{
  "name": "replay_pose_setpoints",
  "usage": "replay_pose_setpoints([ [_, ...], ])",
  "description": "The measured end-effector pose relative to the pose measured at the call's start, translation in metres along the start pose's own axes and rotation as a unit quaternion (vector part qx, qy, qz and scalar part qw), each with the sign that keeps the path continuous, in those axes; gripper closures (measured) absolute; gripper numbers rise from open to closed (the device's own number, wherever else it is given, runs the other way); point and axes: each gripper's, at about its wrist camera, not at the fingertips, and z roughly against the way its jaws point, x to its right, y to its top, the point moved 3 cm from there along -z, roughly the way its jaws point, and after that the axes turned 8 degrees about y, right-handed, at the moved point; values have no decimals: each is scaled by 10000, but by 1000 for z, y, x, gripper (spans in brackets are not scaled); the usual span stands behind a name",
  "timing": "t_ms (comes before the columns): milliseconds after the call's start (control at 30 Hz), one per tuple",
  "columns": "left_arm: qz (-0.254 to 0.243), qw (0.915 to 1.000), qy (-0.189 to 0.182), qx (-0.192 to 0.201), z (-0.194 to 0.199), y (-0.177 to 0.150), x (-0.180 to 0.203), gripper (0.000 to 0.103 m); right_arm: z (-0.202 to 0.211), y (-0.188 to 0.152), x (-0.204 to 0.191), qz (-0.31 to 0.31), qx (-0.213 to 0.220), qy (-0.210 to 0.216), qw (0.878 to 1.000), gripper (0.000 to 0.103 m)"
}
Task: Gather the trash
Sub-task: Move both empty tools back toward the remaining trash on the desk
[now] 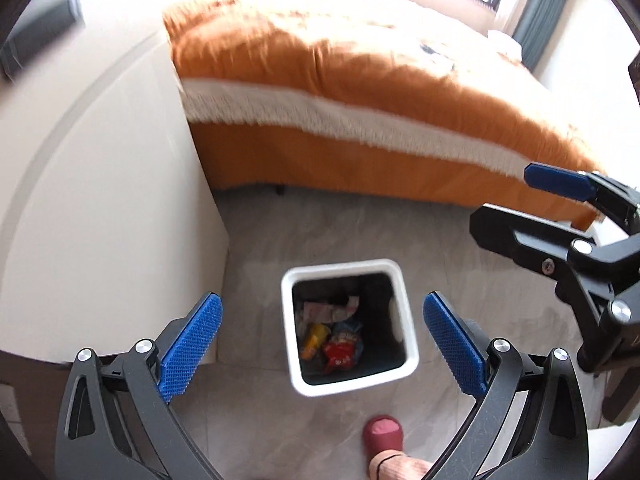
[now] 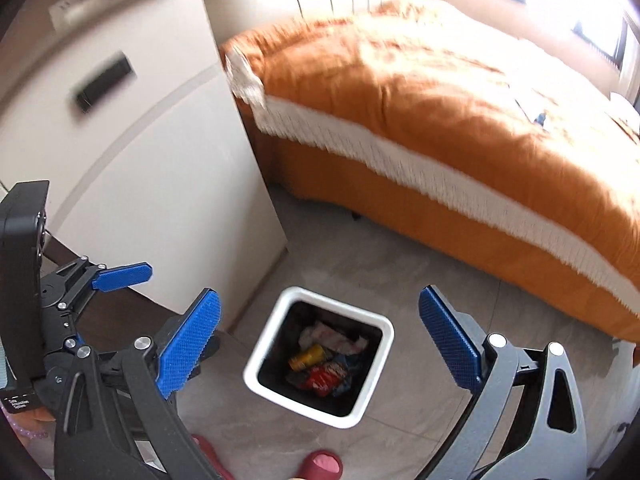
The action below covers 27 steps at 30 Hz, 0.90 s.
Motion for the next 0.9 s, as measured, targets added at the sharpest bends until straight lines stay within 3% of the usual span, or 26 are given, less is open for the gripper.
replay_pose_setpoints([
  [167, 273, 9983, 4, 515, 83, 24, -18, 4, 78, 42, -41, 242, 782, 132, 9966, 4],
  [300, 442, 9934, 254, 1031, 162, 38, -36, 4, 132, 68, -75, 498, 1291, 201, 9902, 4],
  [433, 609, 9836, 801, 1500, 229, 40, -58, 4, 179, 93, -114, 716, 1698, 278, 9825, 4],
  [533, 1003, 9739, 938, 1805, 277, 37, -83, 4, 206, 108, -145, 821, 1886, 544, 9771, 4],
  [700, 1666, 9495, 1588, 2134, 353, 18, -135, 4, 243, 129, -217, 1389, 2248, 1233, 9565, 4],
  [833, 2139, 9196, 2344, 2317, 414, -16, -185, 4, 257, 133, -283, 1832, 2407, 1823, 9356, 4],
  [900, 2272, 9119, 2541, 2288, 433, -30, -203, 4, 260, 135, -316, 2043, 2398, 2135, 9248, 4],
])
